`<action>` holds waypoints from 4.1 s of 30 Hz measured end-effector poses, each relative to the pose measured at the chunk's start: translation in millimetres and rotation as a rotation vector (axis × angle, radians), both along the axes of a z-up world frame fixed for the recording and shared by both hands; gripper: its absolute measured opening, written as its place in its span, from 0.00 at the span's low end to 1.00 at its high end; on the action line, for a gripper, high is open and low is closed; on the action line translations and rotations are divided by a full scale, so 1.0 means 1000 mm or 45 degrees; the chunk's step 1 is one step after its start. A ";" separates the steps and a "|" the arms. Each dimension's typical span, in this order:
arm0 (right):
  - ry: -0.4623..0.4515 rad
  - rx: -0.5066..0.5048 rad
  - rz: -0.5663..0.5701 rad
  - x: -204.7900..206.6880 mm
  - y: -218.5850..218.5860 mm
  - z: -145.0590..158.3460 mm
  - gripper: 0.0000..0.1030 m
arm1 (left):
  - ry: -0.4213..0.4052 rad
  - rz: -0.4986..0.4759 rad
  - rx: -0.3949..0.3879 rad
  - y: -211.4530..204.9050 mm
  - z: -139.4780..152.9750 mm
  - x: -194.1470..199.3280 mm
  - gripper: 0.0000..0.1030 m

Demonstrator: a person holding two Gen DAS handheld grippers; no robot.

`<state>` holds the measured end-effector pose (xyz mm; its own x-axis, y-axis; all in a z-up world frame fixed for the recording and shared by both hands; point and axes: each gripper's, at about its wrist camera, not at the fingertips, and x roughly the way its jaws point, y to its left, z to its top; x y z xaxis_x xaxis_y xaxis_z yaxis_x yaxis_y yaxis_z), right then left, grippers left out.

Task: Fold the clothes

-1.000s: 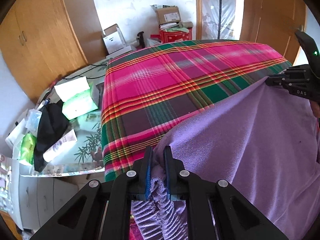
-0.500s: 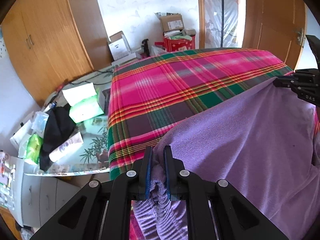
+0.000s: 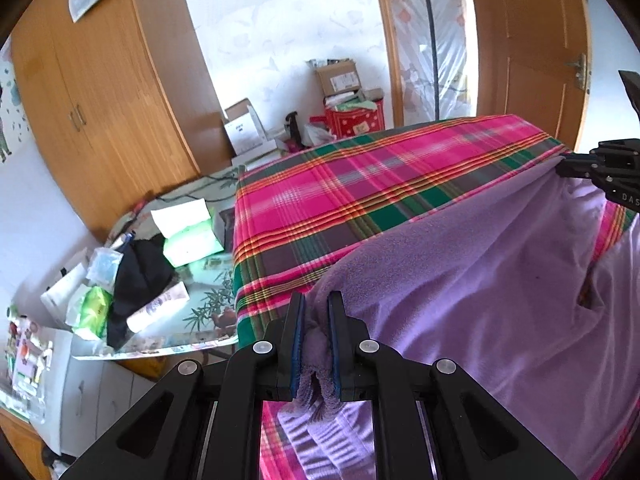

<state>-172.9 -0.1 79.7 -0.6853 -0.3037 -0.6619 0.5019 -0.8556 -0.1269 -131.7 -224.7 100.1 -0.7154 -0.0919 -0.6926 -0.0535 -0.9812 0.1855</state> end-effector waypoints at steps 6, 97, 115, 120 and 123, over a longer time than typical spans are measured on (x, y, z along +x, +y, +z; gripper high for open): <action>0.060 -0.031 0.006 0.041 0.008 0.017 0.05 | 0.043 0.002 -0.027 0.009 0.013 0.027 0.11; 0.036 -0.061 -0.111 0.276 0.047 -0.077 0.04 | -0.020 0.311 1.430 -0.031 -0.095 0.232 0.45; 0.059 -0.107 -0.129 0.277 0.049 -0.071 0.03 | 0.100 0.616 1.583 -0.042 -0.094 0.238 0.19; 0.135 -0.124 -0.123 0.285 0.050 -0.055 0.03 | 0.164 0.609 1.544 -0.044 -0.074 0.252 0.17; 0.160 -0.139 -0.113 0.290 0.053 -0.045 0.03 | 0.167 0.601 1.505 -0.043 -0.069 0.255 0.17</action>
